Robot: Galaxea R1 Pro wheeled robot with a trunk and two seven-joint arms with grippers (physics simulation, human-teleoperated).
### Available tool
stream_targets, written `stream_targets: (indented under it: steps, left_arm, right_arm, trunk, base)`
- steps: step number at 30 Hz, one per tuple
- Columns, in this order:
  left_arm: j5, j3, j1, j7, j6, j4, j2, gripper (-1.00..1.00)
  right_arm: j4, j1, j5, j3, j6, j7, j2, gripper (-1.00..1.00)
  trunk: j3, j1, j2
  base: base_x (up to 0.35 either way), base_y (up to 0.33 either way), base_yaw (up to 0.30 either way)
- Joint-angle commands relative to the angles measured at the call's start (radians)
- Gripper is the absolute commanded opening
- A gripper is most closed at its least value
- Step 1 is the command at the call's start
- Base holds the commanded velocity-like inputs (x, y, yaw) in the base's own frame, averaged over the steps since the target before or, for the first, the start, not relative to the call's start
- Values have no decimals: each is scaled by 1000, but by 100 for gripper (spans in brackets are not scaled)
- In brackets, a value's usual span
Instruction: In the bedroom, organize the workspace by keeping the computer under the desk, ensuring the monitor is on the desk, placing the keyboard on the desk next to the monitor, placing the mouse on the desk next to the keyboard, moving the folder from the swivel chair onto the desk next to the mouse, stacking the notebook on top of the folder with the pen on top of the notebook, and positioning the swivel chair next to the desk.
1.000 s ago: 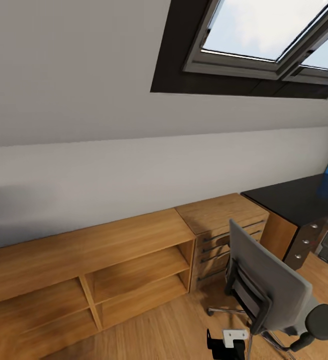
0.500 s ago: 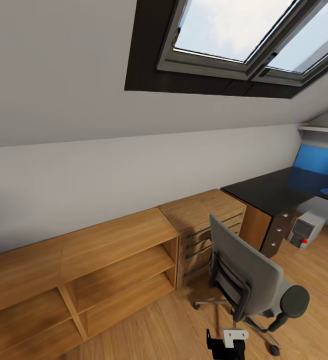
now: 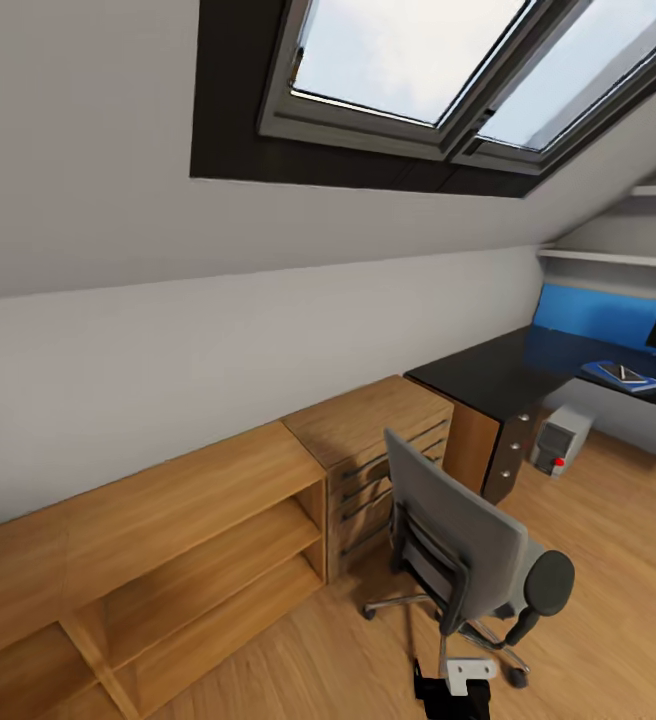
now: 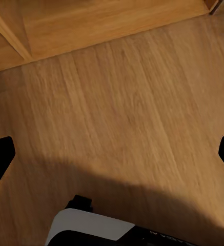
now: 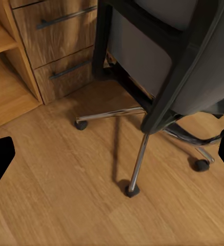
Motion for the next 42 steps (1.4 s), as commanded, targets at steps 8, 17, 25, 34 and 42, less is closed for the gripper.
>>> stream_targets:
  steps: [8,17,25,34,42]
  left_arm:
    - [7,-9,-1,7,-4,-1,1,100]
    - [7,-9,-1,7,-4,-1,1,100]
    - [7,-9,-1,7,-4,-1,1,100]
    - [7,-9,-1,7,-4,-1,1,100]
    - [7,-9,-1,7,-4,-1,1,100]
  right_arm:
    - [2,-1,-4,9,-2,-5,1,100]
    - [2,-1,-4,9,-2,-5,1,100]
    - [1,-1,-4,9,-2,-5,1,100]
    - [1,-1,-4,9,-2,-5,1,100]
    - [2,-1,-4,8,-2,-5,1,100]
  trunk:
    - [-2,1,-2]
    - [-2,1,-2]
    - [-2,1,-2]
    - [-2,1,-2]
    - [-2,1,-2]
  base:
    - [154,61,-271]
    - [6,1,-271]
    - [0,0,-271]
    - [0,0,-271]
    - [0,0,-271]
